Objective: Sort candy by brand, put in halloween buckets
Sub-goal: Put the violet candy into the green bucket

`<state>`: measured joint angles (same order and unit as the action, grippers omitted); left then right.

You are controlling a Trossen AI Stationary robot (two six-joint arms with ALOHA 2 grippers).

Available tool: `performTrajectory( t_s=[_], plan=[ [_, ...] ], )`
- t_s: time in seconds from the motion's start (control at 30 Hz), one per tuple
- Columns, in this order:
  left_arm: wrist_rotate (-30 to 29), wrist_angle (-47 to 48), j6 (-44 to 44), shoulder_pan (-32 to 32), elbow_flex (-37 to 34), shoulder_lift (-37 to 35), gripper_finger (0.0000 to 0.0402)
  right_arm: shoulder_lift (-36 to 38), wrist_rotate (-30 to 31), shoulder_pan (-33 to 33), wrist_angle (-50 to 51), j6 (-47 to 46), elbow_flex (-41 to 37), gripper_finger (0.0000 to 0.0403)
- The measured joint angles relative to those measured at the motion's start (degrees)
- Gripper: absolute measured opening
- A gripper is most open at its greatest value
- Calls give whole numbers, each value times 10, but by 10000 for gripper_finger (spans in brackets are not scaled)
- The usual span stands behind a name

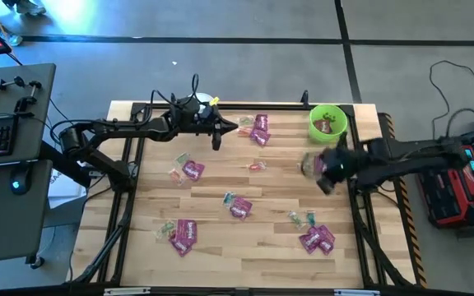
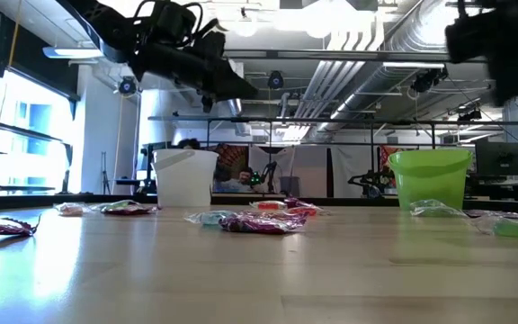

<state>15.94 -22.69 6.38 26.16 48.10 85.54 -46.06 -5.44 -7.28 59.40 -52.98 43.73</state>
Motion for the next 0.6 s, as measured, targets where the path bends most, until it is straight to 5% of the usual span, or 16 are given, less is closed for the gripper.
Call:
performTrajectory(
  t_s=[0.27,0.6],
  plan=[
    [-60,6,30,-3,0,0,3,-17,-53,-194,-38,-77,-15,63],
    [-76,-1,15,-5,0,0,3,-169,11,-307,-174,-180,-15,192]
  ],
)
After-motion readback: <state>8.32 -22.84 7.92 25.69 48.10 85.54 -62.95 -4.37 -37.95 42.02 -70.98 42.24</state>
